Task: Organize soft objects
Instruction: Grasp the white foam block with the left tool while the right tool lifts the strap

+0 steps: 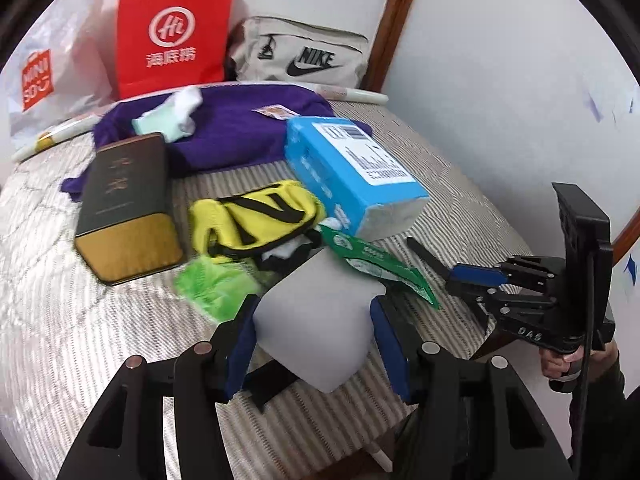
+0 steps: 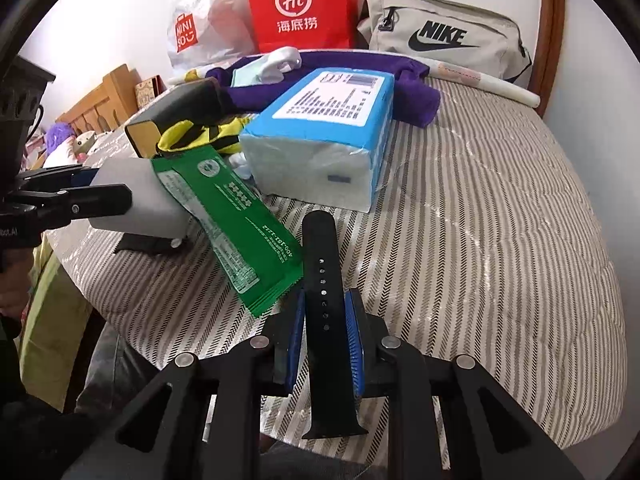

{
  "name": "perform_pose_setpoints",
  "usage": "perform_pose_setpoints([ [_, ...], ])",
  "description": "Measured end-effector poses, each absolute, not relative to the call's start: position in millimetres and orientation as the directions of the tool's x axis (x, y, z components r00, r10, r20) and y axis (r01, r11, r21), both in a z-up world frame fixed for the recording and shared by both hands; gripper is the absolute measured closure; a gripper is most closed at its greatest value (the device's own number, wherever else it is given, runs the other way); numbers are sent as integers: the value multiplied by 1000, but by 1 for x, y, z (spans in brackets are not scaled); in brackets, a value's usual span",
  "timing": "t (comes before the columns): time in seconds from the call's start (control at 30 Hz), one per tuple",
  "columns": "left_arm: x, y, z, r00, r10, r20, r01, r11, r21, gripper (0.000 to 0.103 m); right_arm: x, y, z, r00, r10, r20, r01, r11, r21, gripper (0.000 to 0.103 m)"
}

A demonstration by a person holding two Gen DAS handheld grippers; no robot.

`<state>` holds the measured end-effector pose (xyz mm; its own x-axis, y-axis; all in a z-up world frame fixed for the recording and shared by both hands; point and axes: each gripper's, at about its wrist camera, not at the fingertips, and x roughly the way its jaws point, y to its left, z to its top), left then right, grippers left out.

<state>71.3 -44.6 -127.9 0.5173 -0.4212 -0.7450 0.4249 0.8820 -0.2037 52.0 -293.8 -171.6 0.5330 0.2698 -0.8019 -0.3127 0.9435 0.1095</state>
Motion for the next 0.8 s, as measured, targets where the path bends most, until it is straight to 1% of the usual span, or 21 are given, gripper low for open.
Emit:
perform_pose_setpoints([
  [0.43,55,18,-102,611,-367,-702,316,926,-209,49,43,-297,-146,568,280,-774,-285,949,135,82],
  [0.67,64,41,-86,660,-330,-675,218,944,-249,49,47,-295,-122,591,294,-751,-281,948,151,82],
  [0.8,74,47,-76,678,-317,-663,194,947,-255,49,57,-295,-108,603,303,-738,-285,946,156,82],
])
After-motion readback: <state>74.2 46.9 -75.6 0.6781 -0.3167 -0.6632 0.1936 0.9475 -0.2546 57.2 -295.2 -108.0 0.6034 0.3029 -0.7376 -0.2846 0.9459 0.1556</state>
